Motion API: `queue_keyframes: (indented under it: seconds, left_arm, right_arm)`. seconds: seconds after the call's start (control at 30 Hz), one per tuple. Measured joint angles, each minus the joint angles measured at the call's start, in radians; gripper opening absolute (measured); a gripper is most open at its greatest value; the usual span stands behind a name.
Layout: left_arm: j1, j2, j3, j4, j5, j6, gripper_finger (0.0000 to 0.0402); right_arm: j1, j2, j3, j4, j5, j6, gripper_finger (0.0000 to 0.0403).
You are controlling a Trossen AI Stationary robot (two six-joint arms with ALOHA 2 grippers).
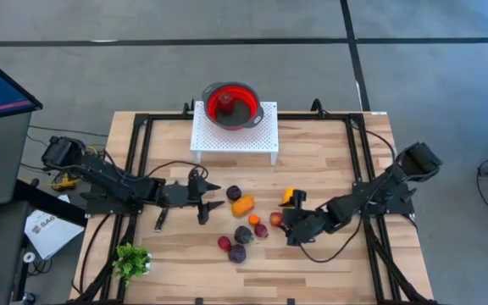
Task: Pick & Place Fruit
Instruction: Put the red apple into the red strainer bowl on the shelf
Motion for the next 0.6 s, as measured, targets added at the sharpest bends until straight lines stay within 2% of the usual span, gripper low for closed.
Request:
queue_keyframes:
  seconds: [0.23,0.6]
  left_arm:
    - [0.000,0.000,-0.001,0.042,0.000,0.000,0.0253]
    - [0.000,0.000,-0.001,0.070,0.000,0.009,0.0249]
  right_arm:
    - [-0.086,0.058,0.040,0.000,-0.185,-0.059,0.0312]
    - [-0.115,0.111,0.058,-0.022,-0.208,-0.043,0.0282]
